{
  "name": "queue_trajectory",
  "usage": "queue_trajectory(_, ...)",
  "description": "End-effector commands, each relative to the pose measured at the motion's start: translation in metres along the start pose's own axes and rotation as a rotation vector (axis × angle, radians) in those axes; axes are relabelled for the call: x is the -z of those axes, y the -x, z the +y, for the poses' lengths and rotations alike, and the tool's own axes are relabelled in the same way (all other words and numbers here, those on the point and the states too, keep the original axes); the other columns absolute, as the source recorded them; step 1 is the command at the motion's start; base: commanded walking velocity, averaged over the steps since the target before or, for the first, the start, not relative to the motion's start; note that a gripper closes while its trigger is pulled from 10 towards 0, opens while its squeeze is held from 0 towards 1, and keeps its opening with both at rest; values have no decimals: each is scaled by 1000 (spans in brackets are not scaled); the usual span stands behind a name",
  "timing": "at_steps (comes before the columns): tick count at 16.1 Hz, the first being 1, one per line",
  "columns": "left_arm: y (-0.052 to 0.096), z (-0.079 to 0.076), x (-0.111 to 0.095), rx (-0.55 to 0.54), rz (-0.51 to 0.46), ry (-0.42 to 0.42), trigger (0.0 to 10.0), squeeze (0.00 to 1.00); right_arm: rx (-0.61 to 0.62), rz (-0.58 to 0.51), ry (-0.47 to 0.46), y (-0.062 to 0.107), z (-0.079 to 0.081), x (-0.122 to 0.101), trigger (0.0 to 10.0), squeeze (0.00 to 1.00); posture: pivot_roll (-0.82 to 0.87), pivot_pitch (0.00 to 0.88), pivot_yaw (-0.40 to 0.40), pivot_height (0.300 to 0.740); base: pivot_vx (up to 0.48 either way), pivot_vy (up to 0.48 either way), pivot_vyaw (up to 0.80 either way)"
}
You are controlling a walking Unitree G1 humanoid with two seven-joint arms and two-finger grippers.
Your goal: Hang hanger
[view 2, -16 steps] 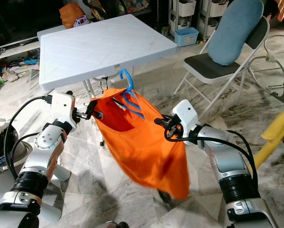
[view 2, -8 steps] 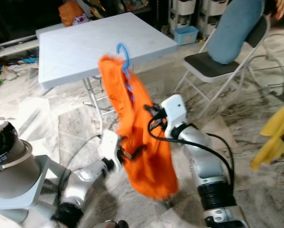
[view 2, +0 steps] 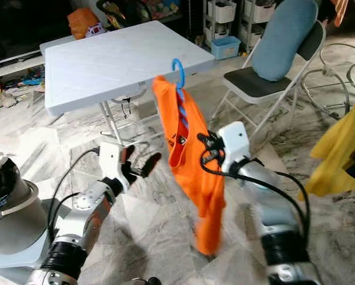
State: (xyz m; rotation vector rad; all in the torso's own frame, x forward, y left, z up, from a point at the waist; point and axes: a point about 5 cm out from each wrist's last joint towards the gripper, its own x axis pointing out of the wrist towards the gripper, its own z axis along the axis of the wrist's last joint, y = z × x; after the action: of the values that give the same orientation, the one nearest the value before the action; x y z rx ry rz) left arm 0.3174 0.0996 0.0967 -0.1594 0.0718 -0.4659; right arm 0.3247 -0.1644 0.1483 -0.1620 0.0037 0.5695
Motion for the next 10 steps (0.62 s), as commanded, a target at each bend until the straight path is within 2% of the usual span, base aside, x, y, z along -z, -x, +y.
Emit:
queue_trajectory(1, 3, 10, 0, -64, -3, -17, 10000, 0, -104, -76, 32, 2, 7, -17, 10000, 0, -104, 0, 132, 740, 0, 0, 0)
queue_trajectory(2, 5, 13, 1, -89, 3, -36, 10000, 0, -142, -82, 36, 7, 5, -19, 10000, 0, -104, 0, 132, 740, 0, 0, 0)
queue_trajectory(3, 11, 21, 3, -146, 7, -30, 10000, 0, -224, -92, 31, 21, 1, -23, 10000, 0, -101, 0, 127, 740, 0, 0, 0)
queue_trajectory(5, 20, 38, 1, -246, -10, -70, 10000, 0, -299, -83, 32, 38, -9, -27, 10000, 0, -101, 0, 127, 740, 0, 0, 0)
queue_trajectory(7, 27, 54, -4, -332, -39, -88, 10000, 0, -326, -54, 45, 49, -22, -28, 10000, 0, -101, 0, 128, 740, 0, 0, 0)
queue_trajectory(8, 32, 65, -8, -385, -58, -106, 10000, 0, -377, -40, 35, 59, -27, -30, 10000, 0, -100, 0, 127, 740, 0, 0, 0)
queue_trajectory(10, 34, 71, -11, -420, -75, -108, 10000, 0, -390, -17, 30, 65, -32, -31, 10000, 0, -100, 0, 127, 740, 0, 0, 0)
